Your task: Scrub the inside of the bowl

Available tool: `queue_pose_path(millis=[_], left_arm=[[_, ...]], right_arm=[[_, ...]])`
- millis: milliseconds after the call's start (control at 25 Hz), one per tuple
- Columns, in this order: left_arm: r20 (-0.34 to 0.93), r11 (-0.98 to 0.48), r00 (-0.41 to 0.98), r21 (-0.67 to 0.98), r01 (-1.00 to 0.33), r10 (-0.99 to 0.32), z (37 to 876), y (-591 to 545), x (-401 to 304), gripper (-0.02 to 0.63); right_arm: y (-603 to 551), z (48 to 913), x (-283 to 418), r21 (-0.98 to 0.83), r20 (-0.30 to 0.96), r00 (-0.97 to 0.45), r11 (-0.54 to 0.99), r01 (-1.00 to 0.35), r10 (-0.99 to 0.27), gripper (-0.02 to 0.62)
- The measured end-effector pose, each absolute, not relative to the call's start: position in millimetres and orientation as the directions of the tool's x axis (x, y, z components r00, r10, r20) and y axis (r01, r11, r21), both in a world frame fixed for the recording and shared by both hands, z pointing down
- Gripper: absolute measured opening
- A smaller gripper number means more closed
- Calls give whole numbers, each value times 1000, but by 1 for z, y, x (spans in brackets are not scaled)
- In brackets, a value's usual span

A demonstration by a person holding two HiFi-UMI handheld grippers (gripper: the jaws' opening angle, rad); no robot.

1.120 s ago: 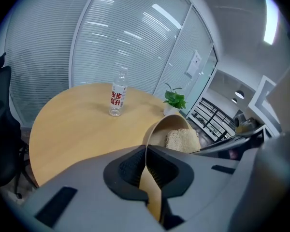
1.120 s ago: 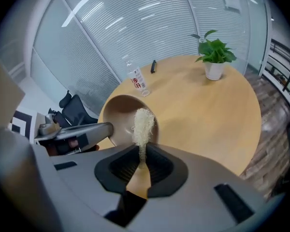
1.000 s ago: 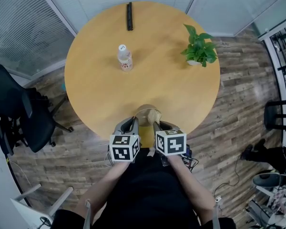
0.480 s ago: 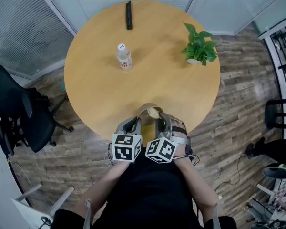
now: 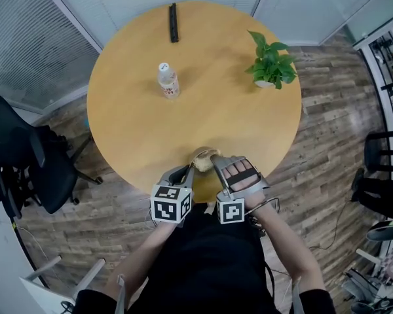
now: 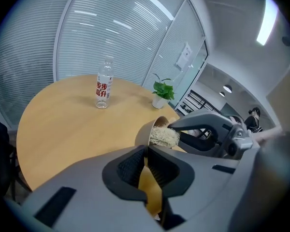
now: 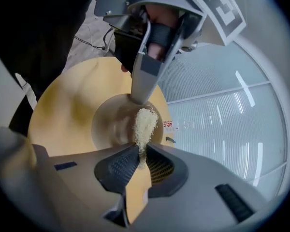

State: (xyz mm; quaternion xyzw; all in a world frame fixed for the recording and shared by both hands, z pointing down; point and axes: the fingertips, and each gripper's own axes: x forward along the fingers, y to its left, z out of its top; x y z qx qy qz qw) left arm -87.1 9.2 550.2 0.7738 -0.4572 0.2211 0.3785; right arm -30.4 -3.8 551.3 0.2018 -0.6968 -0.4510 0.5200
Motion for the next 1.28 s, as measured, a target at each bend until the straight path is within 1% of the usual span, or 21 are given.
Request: queue_pose_path(millis=[80, 160, 280, 360, 440, 520, 560, 640, 800, 960, 1040, 1120, 1200, 1280], left_arm=[[678, -299, 494, 394, -869, -545, 548, 9, -84, 30], [669, -298, 498, 401, -867, -552, 545, 7, -83, 31], [661, -288, 497, 406, -867, -563, 544, 5, -87, 31], [661, -281, 496, 411, -867, -563, 546, 6, -89, 29], [662, -277, 498, 418, -865, -560, 547, 9, -89, 28], [662, -277, 500, 419, -865, -559, 548, 10, -88, 23], [661, -277, 500, 419, -864, -559, 548, 10, -87, 23], [659, -278, 500, 419, -865, -562, 548, 9, -87, 20], [655, -283, 507, 424, -860, -561, 547, 10, -85, 18], [654, -296, 519, 428, -854, -550, 546, 15, -80, 18], [658, -301, 512, 416, -858, -552, 547, 16, -79, 20], [664, -296, 503, 407, -864, -554, 549, 14, -79, 20], [665, -298, 499, 400, -866, -555, 548, 12, -78, 20], [657, -307, 508, 406, -861, -557, 545, 11, -76, 20]], right_arm=[[-7, 557, -25, 804, 586, -330, 581, 125, -740, 48], [-7, 565, -22, 733, 650, -289, 680, -5, -703, 48], [3, 580, -24, 512, 763, -296, 817, -264, -574, 48], [14, 586, -28, 314, 822, -333, 855, -414, -463, 48], [26, 589, -36, 89, 854, -392, 838, -538, -342, 48], [33, 587, -43, -121, 851, -465, 770, -626, -244, 48], [34, 586, -45, -199, 840, -498, 732, -652, -215, 48], [31, 582, -48, -296, 813, -550, 678, -673, -192, 48], [24, 576, -47, -398, 778, -595, 573, -716, -203, 48], [19, 593, -19, -448, 816, -528, 318, -835, -237, 46], [15, 596, -6, -443, 830, -497, 241, -864, -254, 46], [11, 592, 1, -383, 844, -452, 264, -885, -289, 46], [6, 583, 1, -264, 851, -394, 367, -892, -347, 46], [2, 573, -9, -141, 836, -375, 504, -852, -401, 46]])
